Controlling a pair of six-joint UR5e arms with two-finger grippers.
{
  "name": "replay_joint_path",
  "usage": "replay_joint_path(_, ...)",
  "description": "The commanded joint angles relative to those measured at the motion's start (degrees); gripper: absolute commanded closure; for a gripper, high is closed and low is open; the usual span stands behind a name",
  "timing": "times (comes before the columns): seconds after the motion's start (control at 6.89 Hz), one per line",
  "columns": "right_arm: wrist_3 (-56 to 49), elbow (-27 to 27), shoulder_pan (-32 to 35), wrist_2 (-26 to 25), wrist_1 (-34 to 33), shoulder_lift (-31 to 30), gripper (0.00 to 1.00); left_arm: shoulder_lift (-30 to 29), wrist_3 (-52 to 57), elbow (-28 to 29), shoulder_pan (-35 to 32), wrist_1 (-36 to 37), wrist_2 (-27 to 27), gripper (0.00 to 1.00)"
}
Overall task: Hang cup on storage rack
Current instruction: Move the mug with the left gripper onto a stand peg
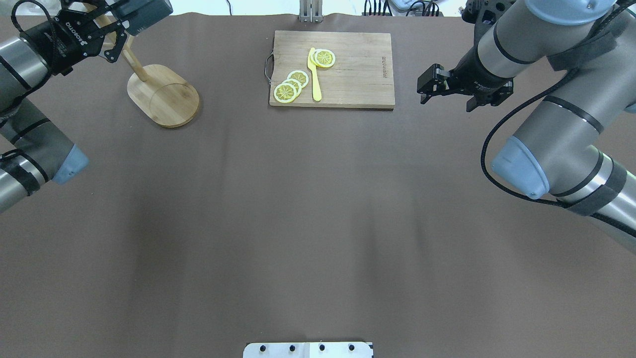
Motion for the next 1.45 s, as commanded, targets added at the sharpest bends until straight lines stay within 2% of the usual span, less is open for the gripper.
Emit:
replay_joint_path(0.0, 0.4, 0.2, -0.2, -0.2, 0.0, 0.0, 0.0, 0.0, -0.4, 0.3, 0.1, -0.1, -0.1, 1.0)
replay_joint_path(0.44, 0.4, 0.5, -0.3, -0.5, -0.1, 0.0, 0.0, 0.4, -1.4, 0.2, 0.0, -1.5, -3.7, 1.0)
replay_joint_path(1.31, 0.4, 0.9, -0.5, -0.5, -0.1, -0.4, 0.0, -0.1, -4.6, 0.2, -1.3, -1.6, -4.3, 1.0)
